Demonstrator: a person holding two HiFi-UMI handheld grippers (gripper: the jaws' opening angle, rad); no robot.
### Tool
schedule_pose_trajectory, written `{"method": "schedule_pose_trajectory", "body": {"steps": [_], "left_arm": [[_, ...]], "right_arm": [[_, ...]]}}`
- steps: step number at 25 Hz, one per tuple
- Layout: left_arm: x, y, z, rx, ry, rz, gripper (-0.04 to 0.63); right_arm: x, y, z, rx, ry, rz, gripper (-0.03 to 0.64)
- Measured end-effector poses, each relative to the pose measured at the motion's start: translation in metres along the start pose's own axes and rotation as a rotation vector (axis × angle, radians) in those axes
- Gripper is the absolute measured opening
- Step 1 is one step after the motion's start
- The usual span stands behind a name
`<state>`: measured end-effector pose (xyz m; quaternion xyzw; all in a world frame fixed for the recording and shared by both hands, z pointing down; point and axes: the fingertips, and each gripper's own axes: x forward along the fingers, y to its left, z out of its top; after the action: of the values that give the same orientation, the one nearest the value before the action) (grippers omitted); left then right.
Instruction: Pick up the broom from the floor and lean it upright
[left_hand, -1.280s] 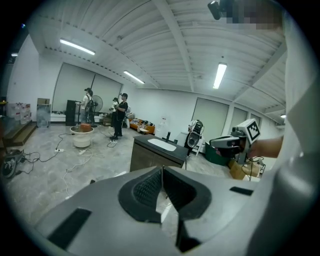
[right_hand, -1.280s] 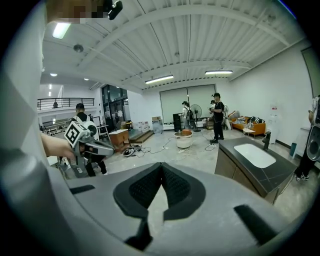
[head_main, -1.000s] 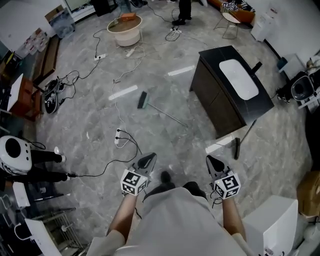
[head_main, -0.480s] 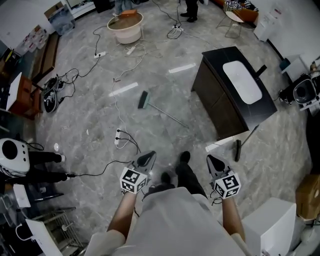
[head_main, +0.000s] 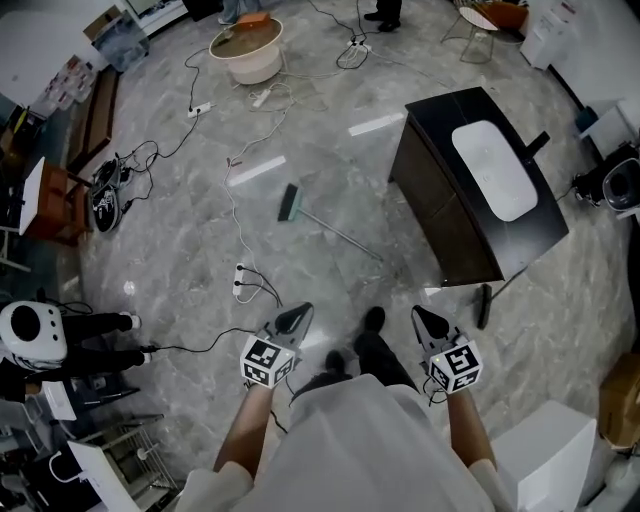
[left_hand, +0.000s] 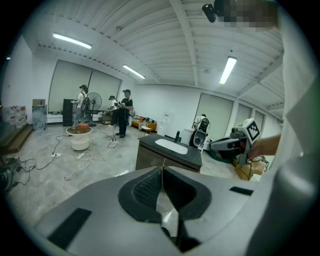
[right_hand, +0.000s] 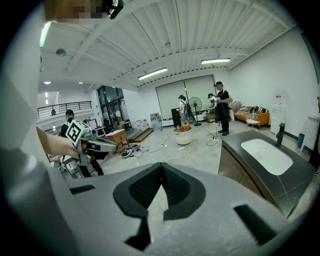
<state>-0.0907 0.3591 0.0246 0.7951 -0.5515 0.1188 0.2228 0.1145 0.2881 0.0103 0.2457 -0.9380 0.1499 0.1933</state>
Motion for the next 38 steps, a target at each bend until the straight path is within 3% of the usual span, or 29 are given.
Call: {"method": "schedule_pose_trajectory", "body": {"steps": [5, 12, 20, 27, 38], "left_arm": [[0.062, 0.011, 0.02, 0.023, 0.044, -0.006, 0.011], [0.143, 0.02, 0.034, 0.121, 0.136, -0.045, 0.011], [0.214, 0.044, 0.044, 0.194, 0.19, -0.119, 0.011], [0.267, 0.085, 0.023, 0.288, 0.24, -0.187, 0.011], [0.376, 0.182, -0.052, 0.318, 0.334, -0.356, 0.011]], "right_arm": [[0.027, -0.058, 0.006, 0.004, 0.022, 0.03, 0.0], [0.059, -0.128, 0.008, 0.003, 0.053, 0.072, 0.0], [0.093, -0.178, -0.007, 0.048, 0.089, 0.078, 0.0], [0.135, -0.198, -0.026, 0.082, 0.148, 0.058, 0.0], [0.236, -0.244, -0.067, 0.19, 0.199, -0.069, 0.0]]}}
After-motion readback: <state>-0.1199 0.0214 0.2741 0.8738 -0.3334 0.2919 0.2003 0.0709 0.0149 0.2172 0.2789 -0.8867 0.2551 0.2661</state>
